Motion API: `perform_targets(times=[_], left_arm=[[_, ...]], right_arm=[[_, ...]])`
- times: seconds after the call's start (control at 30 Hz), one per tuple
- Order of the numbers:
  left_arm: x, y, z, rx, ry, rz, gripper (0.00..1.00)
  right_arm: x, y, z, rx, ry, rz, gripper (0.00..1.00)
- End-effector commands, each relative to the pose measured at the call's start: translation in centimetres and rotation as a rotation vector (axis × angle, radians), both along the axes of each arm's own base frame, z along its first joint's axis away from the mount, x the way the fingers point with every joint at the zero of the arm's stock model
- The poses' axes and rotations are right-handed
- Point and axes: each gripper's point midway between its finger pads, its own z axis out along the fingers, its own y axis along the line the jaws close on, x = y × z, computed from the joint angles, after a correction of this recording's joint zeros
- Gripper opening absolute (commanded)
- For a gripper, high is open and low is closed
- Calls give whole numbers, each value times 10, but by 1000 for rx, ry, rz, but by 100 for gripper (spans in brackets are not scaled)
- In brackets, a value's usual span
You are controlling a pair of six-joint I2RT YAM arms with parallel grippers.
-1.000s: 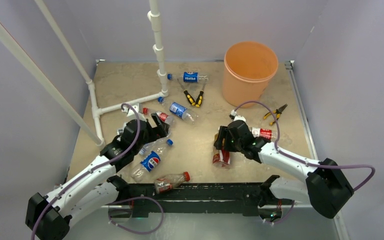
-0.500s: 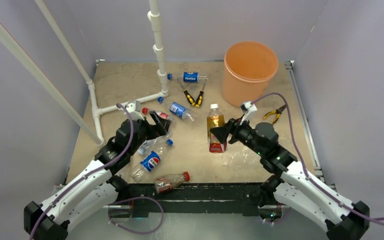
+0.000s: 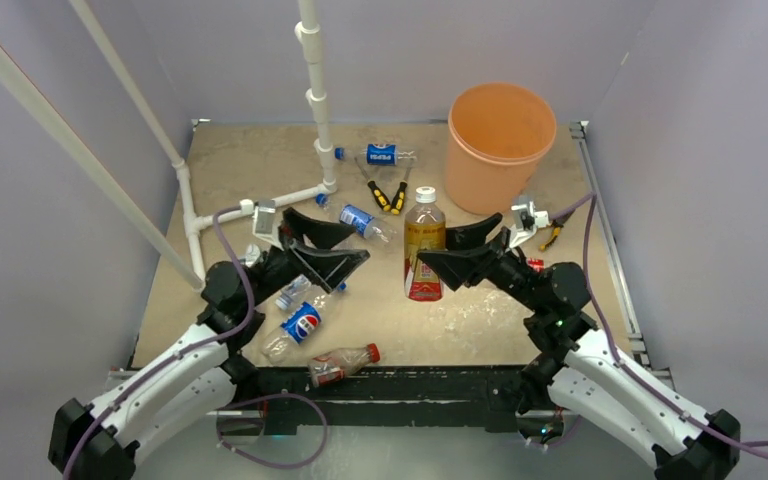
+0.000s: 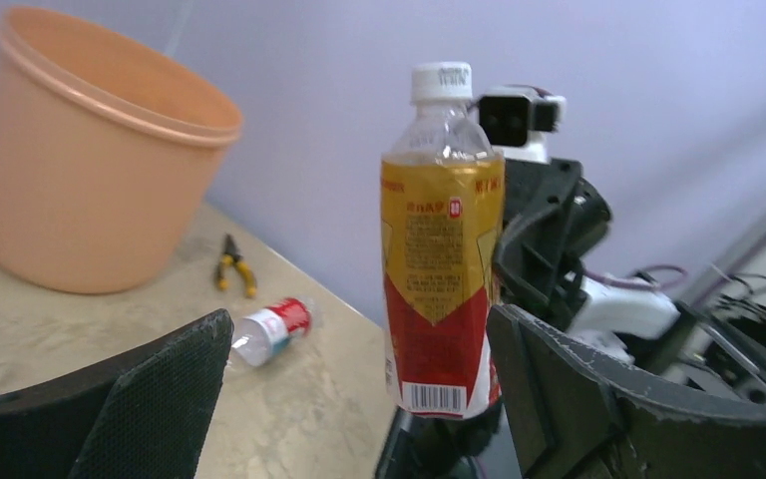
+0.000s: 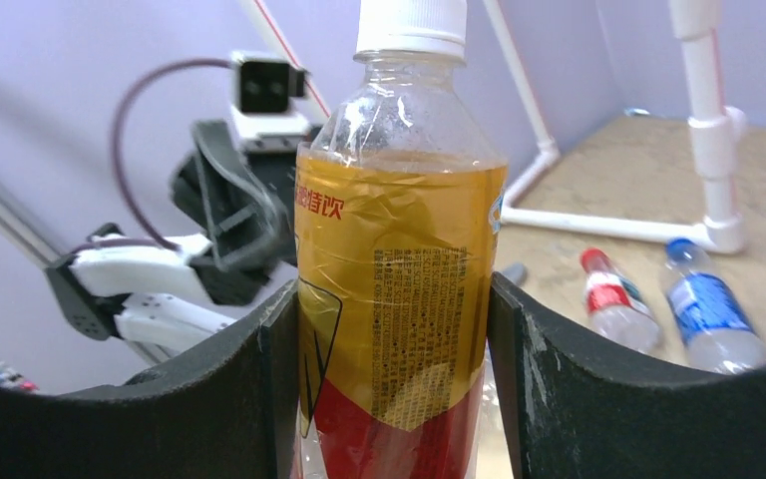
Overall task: Put the plastic bottles in the bin
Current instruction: Pick up the plastic bottle at the center of the board, then place the plastic bottle in the trash bin.
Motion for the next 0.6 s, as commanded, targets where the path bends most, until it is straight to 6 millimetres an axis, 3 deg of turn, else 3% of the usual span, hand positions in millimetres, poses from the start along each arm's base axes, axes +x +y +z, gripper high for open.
perform_targets(times=[0.0, 0.13, 0.37, 0.57], left_arm=[[-54, -17, 15, -104, -149, -320, 99], [-64, -22, 15, -140, -157, -415, 99], [-68, -42, 12, -133, -141, -493, 99], [-67, -76, -1, -28, -104, -489, 99]], right_arm=[[-34, -1, 48, 203, -135, 156, 49], [-42, 2, 50, 273, -130, 236, 48], [-31, 4, 41, 318, -90, 221, 46], [-23, 11, 44, 316, -81, 194, 45]])
